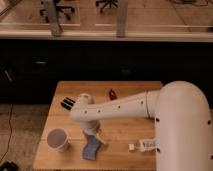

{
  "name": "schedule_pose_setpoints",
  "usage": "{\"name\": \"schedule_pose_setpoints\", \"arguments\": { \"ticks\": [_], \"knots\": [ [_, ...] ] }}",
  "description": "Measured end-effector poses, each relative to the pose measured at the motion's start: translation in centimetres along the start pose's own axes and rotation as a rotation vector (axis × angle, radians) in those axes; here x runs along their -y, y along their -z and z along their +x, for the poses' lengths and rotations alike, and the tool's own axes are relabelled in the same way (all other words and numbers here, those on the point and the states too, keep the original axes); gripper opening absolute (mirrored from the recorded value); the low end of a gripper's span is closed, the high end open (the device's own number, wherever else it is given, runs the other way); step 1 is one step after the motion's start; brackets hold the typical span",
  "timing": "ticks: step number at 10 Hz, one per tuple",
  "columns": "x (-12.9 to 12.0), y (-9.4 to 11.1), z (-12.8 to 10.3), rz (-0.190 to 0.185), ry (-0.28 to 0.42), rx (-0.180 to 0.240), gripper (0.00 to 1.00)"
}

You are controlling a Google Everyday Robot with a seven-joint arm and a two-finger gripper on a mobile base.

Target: Place the white sponge in the ceramic bowl

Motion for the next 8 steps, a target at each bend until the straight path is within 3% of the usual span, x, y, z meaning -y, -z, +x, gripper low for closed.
{"name": "schedule_pose_setpoints", "arguments": {
  "ticks": [3, 7, 8],
  "knots": [
    [-1.1, -0.1, 0.6, 0.007, -0.007, 0.004, 0.67],
    [-0.3, -0.6, 0.2, 0.004, -0.011, 0.010, 0.63],
    [-0.1, -0.7, 0.3, 0.006, -0.010, 0.009, 0.51]
  ]
}}
